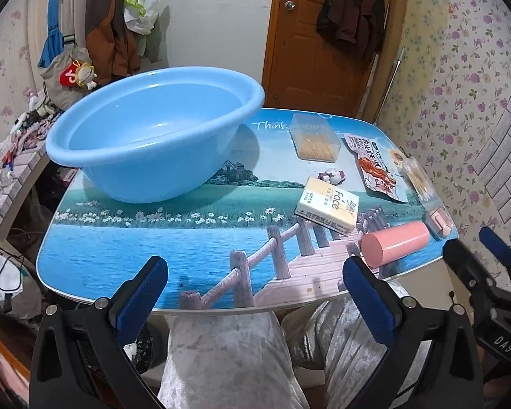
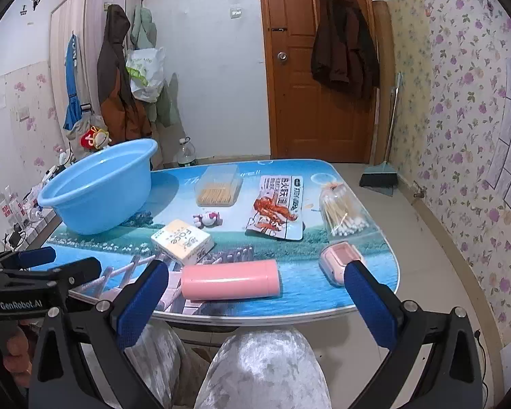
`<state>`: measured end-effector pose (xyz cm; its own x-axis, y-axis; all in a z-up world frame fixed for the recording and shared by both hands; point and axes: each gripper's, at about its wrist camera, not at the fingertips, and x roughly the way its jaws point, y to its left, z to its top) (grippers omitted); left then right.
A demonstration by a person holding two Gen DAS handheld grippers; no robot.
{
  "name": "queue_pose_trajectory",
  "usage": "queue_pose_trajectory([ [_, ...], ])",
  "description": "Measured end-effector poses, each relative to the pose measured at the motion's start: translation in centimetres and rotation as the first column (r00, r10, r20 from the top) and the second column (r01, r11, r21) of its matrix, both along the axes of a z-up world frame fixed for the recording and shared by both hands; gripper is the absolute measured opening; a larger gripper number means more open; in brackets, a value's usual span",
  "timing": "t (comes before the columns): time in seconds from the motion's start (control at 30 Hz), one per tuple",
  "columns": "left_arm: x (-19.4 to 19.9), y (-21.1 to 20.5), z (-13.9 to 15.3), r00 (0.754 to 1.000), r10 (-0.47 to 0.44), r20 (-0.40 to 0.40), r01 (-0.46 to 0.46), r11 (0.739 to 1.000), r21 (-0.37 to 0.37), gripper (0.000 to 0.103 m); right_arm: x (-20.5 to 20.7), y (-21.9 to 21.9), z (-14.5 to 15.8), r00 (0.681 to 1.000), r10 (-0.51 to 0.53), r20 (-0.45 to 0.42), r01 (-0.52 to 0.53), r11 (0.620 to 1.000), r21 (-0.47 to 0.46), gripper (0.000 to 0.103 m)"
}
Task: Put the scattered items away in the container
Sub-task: 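Grasp the pink cylindrical container with the right gripper and lift it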
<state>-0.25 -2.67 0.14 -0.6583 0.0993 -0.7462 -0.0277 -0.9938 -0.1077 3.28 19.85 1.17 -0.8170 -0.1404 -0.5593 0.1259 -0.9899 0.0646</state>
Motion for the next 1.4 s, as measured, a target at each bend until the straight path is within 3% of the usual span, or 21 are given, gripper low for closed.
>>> queue_pose_trajectory([
  [0.77, -1.3, -0.3, -1.4, 0.997, -0.069, 0.024, 0.068, 0.997, 0.037, 0.103, -4.2, -2.7, -3.5, 0.995, 0.078, 0.066, -0.083, 0.993, 0.08, 0.103],
  [1.4, -2.4, -0.8, -2.6, 0.995, -0.07, 0.064, 0.067, 0.996, 0.053, 0.103, -7.0, -3.2, -5.8, 0.988, 0.071, 0.139, -0.085, 0.992, 0.094, 0.103],
])
